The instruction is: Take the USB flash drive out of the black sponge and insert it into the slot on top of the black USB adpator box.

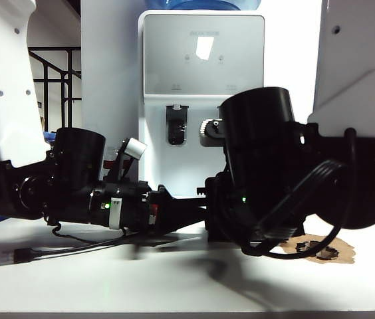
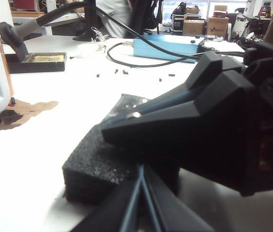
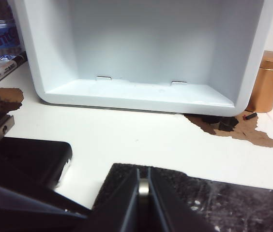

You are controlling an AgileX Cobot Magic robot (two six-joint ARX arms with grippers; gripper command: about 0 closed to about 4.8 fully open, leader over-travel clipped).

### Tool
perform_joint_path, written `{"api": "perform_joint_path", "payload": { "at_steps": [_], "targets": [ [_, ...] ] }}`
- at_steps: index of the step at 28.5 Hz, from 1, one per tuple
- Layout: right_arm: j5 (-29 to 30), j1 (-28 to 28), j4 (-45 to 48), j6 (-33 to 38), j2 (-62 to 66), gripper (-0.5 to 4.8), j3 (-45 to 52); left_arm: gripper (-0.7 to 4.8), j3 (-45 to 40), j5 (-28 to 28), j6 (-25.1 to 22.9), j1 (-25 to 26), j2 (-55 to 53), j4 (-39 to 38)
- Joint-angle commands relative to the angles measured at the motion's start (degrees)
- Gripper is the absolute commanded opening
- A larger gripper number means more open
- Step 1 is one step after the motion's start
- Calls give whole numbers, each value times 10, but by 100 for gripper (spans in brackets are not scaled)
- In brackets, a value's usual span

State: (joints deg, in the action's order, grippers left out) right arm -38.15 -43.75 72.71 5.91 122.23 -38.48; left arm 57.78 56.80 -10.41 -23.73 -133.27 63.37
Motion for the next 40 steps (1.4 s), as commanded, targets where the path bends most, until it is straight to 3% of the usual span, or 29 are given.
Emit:
{"api": "perform_joint_path", "payload": {
  "at_steps": [1, 13, 19, 25, 27, 30, 32, 36, 40],
  "targets": [
    [-1, 0, 3, 3, 0, -2, 0, -4, 0, 0, -2, 0, 1, -12],
    [-23, -1, 68, -60, -35, -2, -2, -4, 0, 0, -2, -1, 1, -12],
    [92, 2, 66, -95, -116, -2, 0, -4, 0, 1, -2, -1, 1, -11],
    [145, 16, 20, -139, -168, -2, 5, -4, 0, 0, 12, 5, 1, 54],
    [195, 33, -9, -120, -188, -2, 8, -4, 0, 0, 43, 11, 1, 97],
    [331, 72, -67, -50, -223, -2, 8, -4, 0, -4, 108, 23, 1, 161],
    [391, 96, -83, -32, -236, -2, 8, -4, -1, -12, 138, 33, 1, 180],
    [597, 158, -82, 34, -252, -2, 5, -4, -7, -24, 144, 47, 2, 173],
    [749, 202, -68, 81, -253, -2, 2, -4, -24, -23, 127, 43, 1, 159]
  ]
}}
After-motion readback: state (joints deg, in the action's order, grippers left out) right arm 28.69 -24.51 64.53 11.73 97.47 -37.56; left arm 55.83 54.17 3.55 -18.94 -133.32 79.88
